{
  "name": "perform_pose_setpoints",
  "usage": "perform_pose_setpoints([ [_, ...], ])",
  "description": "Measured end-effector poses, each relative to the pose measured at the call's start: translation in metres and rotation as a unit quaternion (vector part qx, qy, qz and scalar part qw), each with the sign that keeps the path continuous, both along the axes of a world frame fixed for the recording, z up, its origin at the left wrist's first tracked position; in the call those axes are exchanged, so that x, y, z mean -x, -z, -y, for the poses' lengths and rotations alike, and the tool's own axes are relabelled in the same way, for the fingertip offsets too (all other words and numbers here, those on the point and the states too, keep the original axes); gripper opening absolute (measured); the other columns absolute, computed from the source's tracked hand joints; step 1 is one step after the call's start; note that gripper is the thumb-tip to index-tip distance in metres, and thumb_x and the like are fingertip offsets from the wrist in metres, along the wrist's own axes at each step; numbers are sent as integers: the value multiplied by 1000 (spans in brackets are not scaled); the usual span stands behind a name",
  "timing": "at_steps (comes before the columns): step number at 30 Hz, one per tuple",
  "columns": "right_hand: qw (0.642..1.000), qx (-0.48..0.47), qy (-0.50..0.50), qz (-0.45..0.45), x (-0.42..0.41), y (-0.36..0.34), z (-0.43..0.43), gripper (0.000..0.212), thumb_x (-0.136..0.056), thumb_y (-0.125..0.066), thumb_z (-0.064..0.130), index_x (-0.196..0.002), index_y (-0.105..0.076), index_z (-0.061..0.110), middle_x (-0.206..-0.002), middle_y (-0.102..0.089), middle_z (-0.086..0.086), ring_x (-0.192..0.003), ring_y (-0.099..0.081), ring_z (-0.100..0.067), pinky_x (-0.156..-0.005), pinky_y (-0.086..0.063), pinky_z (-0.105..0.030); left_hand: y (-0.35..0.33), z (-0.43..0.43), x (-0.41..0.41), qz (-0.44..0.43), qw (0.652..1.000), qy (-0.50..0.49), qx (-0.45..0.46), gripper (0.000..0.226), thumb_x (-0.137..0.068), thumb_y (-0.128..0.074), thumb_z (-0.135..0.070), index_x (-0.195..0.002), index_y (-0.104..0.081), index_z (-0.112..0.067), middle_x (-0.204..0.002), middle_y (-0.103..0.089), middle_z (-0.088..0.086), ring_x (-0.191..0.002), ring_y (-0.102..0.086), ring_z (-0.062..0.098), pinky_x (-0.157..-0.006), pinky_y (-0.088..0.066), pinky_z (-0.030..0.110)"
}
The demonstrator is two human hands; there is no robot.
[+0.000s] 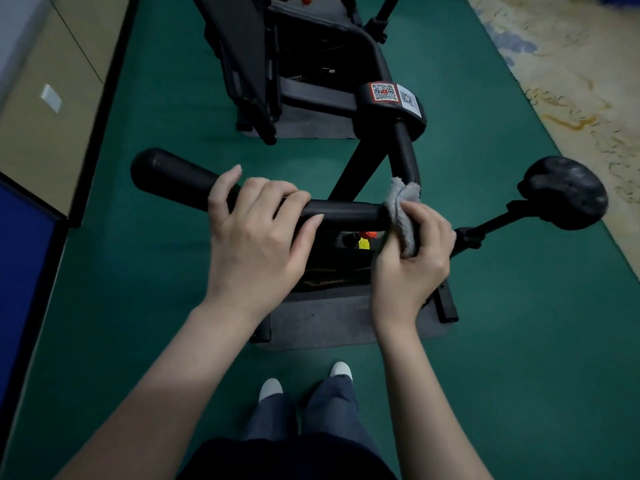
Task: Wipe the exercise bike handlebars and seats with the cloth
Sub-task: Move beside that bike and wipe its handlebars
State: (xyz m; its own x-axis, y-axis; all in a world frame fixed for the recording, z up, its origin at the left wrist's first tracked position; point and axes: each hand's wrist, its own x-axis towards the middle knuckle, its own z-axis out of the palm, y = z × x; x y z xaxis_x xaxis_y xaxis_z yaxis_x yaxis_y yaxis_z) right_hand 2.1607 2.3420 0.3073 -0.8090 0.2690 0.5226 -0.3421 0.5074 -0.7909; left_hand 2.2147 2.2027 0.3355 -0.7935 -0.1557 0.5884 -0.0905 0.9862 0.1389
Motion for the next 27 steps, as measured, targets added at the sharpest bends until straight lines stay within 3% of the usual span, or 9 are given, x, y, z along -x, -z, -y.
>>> perform_pose_setpoints([
  [5,997,54,-44,-22,-11,18,14,22,-79,-57,-15,-100,-62,-7,-105,-56,-17,-102,-54,-29,-96,-43,-35,3,-23,15,30,999,24,-20,28,-94,-54,-31,-106,-68,-10,-101,-67,2,-98,-61,24,-112,-19,41],
  [11,969,238,26,60,21,16,3,17,-89,-54,-4,-104,-57,4,-106,-57,-13,-102,-56,-20,-93,-44,-24,11,-29,22,35,999,6,-30,27,-93,-56,-32,-107,-67,-13,-101,-67,0,-97,-61,22,-104,-28,36],
  [15,952,293,22,84,13,13,11,21,-90,-55,0,-104,-56,14,-108,-58,-9,-106,-57,-20,-96,-45,-29,12,-34,24,19,999,-15,-37,28,-93,-56,-36,-103,-68,-13,-99,-68,0,-95,-61,21,-102,-28,36],
  [19,926,354,16,132,32,11,-1,16,-93,-54,2,-106,-56,13,-103,-61,1,-98,-60,-4,-86,-46,-16,12,-40,28,10,998,-39,-47,28,-94,-55,-37,-99,-69,-13,-96,-68,0,-94,-61,21,-106,-26,39],
  [21,922,358,7,145,42,11,-6,15,-94,-53,4,-106,-58,11,-101,-62,5,-93,-60,2,-82,-45,-13,13,-41,29,3,997,-49,-60,27,-93,-56,-37,-97,-69,-13,-95,-68,0,-94,-61,21,-106,-25,40],
  [25,946,296,-48,119,29,9,-11,21,-90,-55,-1,-107,-62,8,-110,-64,-12,-107,-61,-17,-95,-48,-28,13,-45,30,-2,995,-66,-77,27,-93,-55,-38,-94,-68,-14,-94,-68,-2,-94,-61,21,-105,-25,39],
  [27,959,251,-76,105,31,10,-18,23,-88,-55,-3,-106,-63,10,-111,-64,-14,-108,-60,-19,-97,-46,-26,13,-46,30,-3,994,-69,-82,27,-92,-56,-39,-93,-68,-15,-93,-68,-2,-94,-61,20,-104,-25,38],
])
